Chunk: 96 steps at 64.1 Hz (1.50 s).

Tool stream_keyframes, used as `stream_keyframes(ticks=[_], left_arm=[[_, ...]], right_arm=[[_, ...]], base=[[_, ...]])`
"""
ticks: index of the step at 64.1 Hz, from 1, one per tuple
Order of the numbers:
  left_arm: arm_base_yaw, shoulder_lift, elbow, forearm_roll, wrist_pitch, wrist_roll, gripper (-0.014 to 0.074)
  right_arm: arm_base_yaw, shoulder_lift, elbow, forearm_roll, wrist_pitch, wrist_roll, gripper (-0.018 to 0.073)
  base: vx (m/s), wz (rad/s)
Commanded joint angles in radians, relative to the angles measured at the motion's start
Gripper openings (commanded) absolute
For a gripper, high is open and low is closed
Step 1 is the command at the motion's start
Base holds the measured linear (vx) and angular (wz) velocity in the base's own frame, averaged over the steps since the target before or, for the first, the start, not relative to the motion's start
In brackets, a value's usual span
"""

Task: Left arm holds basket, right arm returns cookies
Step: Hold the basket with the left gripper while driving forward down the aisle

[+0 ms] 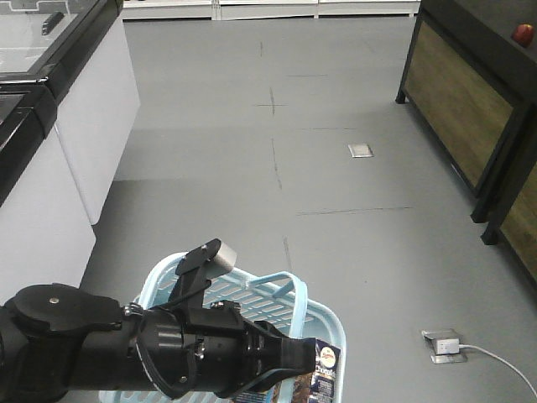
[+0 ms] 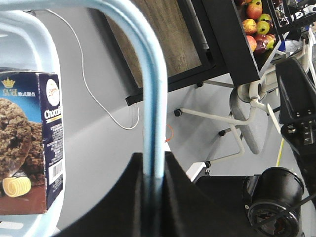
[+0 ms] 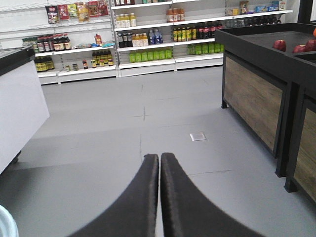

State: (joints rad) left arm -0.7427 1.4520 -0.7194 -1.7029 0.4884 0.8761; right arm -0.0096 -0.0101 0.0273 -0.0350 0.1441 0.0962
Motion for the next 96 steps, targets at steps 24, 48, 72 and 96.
stream_keyframes(ticks=[24,48,72,96], left_arm=[[-0.004,-0.042,-0.028,-0.065,0.031,0.018,-0.0006],[-0.004,-0.042,-0.028,-0.065,0.031,0.018,-0.0006],[-0.004,-0.042,-0.028,-0.065,0.031,0.018,-0.0006],[-0.004,-0.042,-0.028,-0.065,0.031,0.018,-0.0006]], right_arm=[[0.001,-0.012,0.003,-0.010,-0.075,-0.002,-0.0008],[0.001,-0.012,0.003,-0.010,-0.075,-0.002,-0.0008],[0.001,-0.012,0.003,-0.010,-0.075,-0.002,-0.0008],[0.001,-0.012,0.003,-0.010,-0.075,-0.002,-0.0008]], base=[[0.23,-0.10],[0.25,0.02],[0.24,0.01],[0.28,0.01]])
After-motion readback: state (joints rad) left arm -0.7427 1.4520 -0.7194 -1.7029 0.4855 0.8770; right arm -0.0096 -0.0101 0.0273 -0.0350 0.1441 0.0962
